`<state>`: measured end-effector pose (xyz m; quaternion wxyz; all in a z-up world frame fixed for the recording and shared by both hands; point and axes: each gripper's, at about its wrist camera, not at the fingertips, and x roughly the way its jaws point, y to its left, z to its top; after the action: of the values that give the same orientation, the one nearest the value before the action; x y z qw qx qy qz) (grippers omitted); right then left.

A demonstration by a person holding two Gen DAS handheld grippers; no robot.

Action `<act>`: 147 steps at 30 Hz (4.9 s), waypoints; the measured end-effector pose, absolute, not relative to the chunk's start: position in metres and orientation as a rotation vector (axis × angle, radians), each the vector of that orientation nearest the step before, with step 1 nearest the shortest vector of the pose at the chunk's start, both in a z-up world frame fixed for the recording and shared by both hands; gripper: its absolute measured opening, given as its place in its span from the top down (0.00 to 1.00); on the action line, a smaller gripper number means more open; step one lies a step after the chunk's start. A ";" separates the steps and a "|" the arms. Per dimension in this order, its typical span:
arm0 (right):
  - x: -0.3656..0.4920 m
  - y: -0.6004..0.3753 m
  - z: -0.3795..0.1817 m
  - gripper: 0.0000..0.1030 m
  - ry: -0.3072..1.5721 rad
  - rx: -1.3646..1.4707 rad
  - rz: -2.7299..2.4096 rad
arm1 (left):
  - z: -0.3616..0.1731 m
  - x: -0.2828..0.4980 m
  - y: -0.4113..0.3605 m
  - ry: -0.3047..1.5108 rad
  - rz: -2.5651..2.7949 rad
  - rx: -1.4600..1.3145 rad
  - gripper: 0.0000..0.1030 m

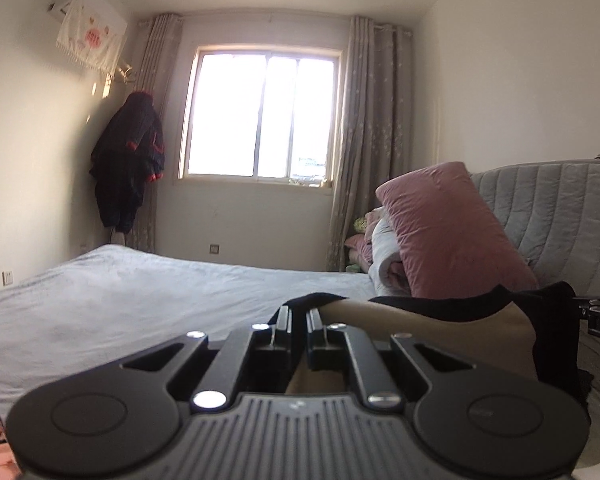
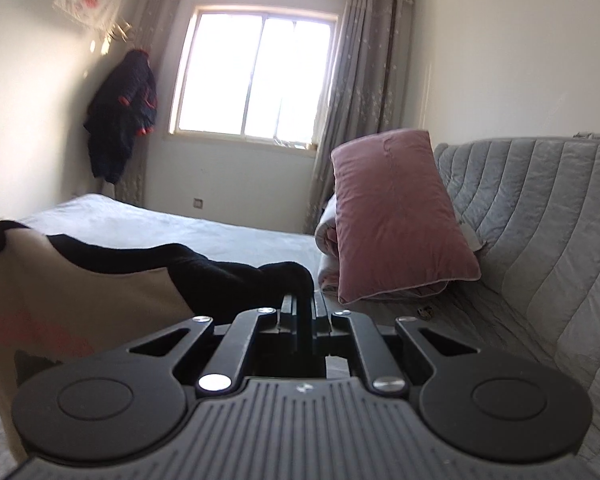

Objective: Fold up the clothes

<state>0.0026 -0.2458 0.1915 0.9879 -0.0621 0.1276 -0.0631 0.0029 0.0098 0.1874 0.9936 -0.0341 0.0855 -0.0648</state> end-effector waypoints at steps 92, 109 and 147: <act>-0.015 -0.110 -0.051 0.46 0.726 -0.161 0.541 | -0.046 0.006 0.094 0.833 -0.250 -0.013 0.83; -0.011 -0.127 -0.049 0.93 0.614 -0.235 0.405 | -0.014 0.029 0.144 0.726 0.027 0.042 0.95; -0.029 -0.319 -0.042 0.53 0.900 0.526 0.235 | -0.049 0.043 0.114 0.958 -0.123 -0.369 0.45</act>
<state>-0.0295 -0.3193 -0.0419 0.8607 0.2508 0.4288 0.1118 0.0426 0.1145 -0.0494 0.8693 -0.1763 0.4580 -0.0590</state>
